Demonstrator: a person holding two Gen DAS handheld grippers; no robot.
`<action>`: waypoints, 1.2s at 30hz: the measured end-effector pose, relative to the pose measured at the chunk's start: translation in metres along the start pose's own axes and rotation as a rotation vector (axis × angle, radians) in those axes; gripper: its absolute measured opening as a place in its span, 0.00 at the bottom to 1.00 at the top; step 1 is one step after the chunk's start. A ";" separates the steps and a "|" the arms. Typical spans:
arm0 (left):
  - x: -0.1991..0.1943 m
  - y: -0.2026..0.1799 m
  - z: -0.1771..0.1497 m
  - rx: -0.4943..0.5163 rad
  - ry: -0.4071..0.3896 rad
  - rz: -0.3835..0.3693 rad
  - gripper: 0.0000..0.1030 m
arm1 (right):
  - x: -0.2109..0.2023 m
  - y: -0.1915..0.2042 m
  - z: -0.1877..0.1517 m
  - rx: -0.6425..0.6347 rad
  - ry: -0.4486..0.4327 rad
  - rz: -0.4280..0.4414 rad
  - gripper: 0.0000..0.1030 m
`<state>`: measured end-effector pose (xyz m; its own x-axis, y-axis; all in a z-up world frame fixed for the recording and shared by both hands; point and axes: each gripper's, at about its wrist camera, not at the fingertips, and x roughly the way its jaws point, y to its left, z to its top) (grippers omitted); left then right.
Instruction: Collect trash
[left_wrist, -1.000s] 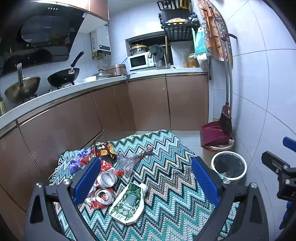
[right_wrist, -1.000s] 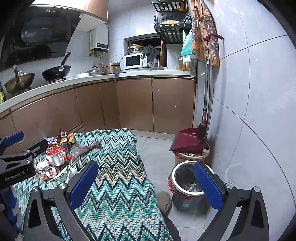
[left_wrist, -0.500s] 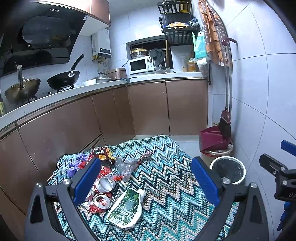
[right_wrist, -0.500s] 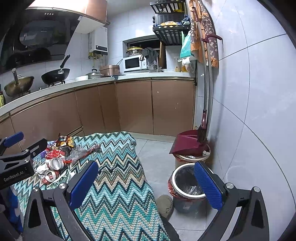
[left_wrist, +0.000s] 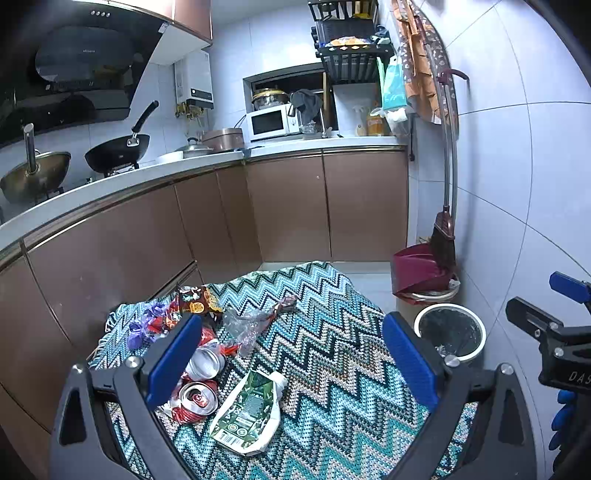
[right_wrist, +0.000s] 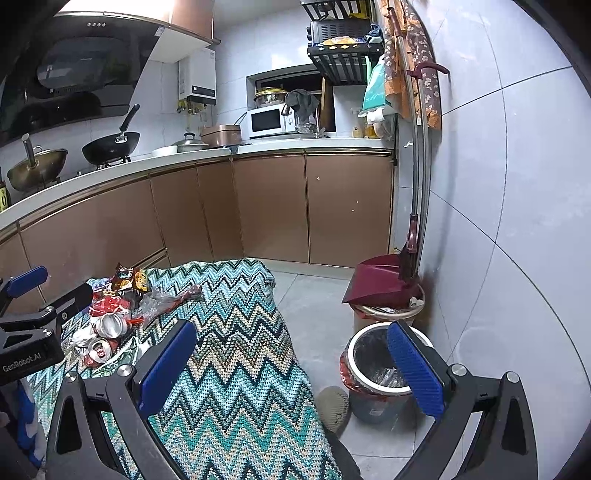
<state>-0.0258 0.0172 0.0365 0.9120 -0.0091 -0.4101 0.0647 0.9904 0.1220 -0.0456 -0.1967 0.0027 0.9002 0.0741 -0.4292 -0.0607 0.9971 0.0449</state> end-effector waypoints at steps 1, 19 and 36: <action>0.001 0.001 -0.001 -0.001 0.001 -0.001 0.95 | 0.001 0.000 0.000 -0.001 0.002 0.000 1.00; 0.030 0.050 -0.022 -0.100 0.095 0.003 0.95 | 0.033 0.030 0.000 -0.051 0.089 0.132 1.00; 0.054 0.187 -0.099 -0.215 0.301 -0.018 0.71 | 0.125 0.113 -0.026 -0.124 0.388 0.579 0.78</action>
<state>-0.0047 0.2154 -0.0526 0.7491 -0.0175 -0.6622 -0.0361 0.9971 -0.0672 0.0493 -0.0741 -0.0691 0.4912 0.5694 -0.6592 -0.5523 0.7888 0.2698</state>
